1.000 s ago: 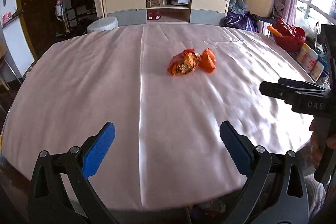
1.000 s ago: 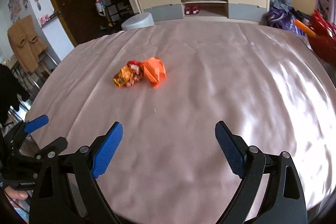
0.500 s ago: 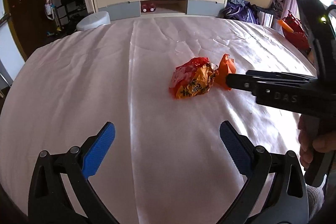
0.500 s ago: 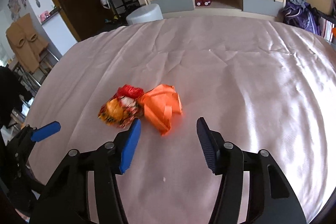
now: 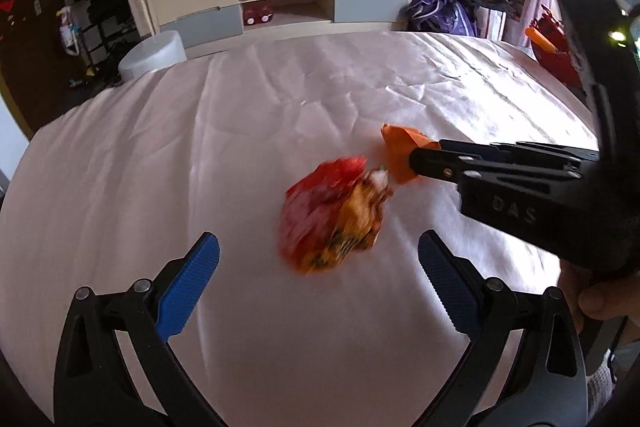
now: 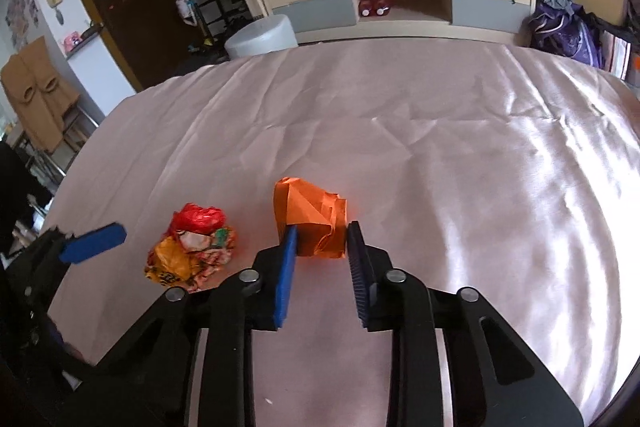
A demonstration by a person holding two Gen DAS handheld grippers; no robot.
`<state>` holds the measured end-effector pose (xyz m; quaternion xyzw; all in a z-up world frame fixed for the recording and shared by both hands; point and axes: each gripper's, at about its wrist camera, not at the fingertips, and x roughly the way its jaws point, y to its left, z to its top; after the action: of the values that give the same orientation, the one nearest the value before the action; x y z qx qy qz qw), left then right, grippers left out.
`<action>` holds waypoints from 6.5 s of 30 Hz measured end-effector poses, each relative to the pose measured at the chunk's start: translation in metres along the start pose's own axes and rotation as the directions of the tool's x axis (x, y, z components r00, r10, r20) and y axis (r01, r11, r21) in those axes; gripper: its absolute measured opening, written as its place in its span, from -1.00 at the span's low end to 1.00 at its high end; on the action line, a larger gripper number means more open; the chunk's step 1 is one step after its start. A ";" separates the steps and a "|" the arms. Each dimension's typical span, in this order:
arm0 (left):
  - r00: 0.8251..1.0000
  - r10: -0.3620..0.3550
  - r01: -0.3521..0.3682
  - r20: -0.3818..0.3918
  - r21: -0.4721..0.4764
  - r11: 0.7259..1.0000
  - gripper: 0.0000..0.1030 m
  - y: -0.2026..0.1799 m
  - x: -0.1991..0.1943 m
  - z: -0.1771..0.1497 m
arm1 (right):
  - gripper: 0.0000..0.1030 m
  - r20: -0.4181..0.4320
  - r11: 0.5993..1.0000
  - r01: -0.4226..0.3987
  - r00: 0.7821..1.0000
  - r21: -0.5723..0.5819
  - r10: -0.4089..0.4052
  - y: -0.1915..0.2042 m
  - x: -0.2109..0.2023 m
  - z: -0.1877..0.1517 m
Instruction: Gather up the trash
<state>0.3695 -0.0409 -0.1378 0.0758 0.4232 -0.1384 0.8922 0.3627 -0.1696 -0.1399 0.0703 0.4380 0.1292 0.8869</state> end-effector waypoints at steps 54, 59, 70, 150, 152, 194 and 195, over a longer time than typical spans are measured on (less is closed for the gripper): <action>0.995 -0.067 0.074 0.070 -0.103 0.992 -0.07 -0.069 -0.169 -0.205 | -0.73 0.078 0.993 -0.005 0.997 -0.120 0.015 0.022 -0.187 -0.187; 0.995 -0.089 0.094 0.045 -0.128 0.987 -0.07 -0.079 -0.160 -0.236 | -0.73 0.041 0.995 -0.009 0.999 -0.099 0.013 0.022 -0.182 -0.220; 0.990 -0.131 0.120 -0.056 -0.167 0.979 -0.07 -0.105 -0.133 -0.293 | -0.73 -0.063 1.000 -0.016 0.998 0.007 0.016 0.009 -0.148 -0.281; 0.782 0.316 -0.206 0.537 -0.256 0.945 0.84 -0.118 -0.390 -0.178 | 0.93 0.608 0.913 0.389 0.698 0.123 -0.379 0.061 -0.406 -0.216; 0.784 0.312 -0.203 0.536 -0.253 0.946 0.84 -0.119 -0.390 -0.179 | 0.93 0.591 0.909 0.399 0.708 0.116 -0.386 0.064 -0.402 -0.218; 0.801 0.269 -0.178 0.534 -0.217 0.960 0.84 -0.119 -0.383 -0.185 | 0.93 0.578 0.920 0.371 0.727 0.126 -0.372 0.065 -0.402 -0.224; 0.802 0.268 -0.177 0.534 -0.217 0.960 0.84 -0.118 -0.383 -0.185 | 0.93 0.578 0.921 0.370 0.727 0.126 -0.371 0.065 -0.402 -0.224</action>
<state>-0.0340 -0.0367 0.0411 0.0112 0.1415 -0.0150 0.9898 -0.0609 -0.2222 0.0447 0.0190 0.1452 -0.0790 0.9861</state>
